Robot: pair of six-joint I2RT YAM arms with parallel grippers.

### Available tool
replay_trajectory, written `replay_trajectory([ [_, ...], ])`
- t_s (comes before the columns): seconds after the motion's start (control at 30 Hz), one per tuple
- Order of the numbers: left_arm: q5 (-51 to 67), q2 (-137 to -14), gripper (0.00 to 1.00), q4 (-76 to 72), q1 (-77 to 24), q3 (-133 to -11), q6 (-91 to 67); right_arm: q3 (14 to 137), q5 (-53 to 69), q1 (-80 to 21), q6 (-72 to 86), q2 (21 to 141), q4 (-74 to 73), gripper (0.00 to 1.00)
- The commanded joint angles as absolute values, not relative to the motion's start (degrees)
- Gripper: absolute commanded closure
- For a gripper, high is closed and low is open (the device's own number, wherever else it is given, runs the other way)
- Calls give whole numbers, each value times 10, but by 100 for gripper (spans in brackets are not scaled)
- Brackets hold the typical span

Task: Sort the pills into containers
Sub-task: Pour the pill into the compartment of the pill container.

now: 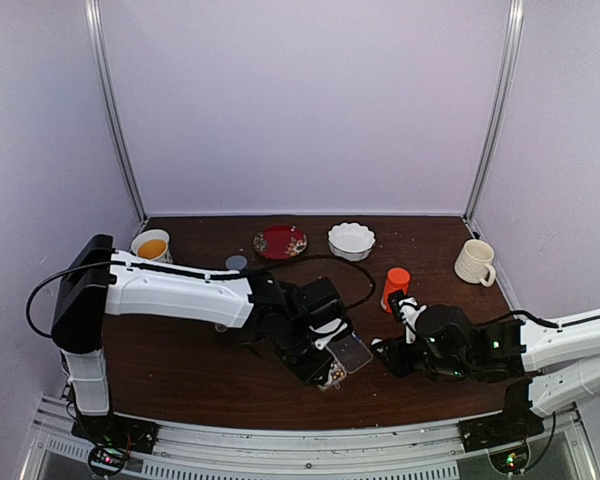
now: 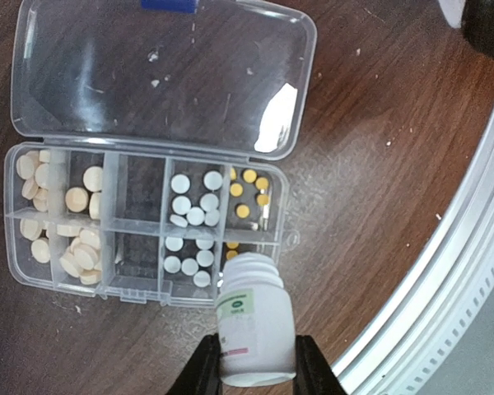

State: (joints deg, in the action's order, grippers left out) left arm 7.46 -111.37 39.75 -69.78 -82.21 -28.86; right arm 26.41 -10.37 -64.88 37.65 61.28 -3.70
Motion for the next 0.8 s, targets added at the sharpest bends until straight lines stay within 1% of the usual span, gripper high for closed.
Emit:
replay_trajectory([
  [0.0, 95, -1138, 100, 455, -693, -859, -273, 261, -115, -646, 374, 603, -38, 100],
  [0.43, 86, -1137, 100, 462, -694, -866, -279, 257, -113, -646, 374, 602, -36, 100],
  [0.77, 78, -1091, 100, 417, -694, -828, -292, 256, -113, -646, 377, 600, -35, 100],
])
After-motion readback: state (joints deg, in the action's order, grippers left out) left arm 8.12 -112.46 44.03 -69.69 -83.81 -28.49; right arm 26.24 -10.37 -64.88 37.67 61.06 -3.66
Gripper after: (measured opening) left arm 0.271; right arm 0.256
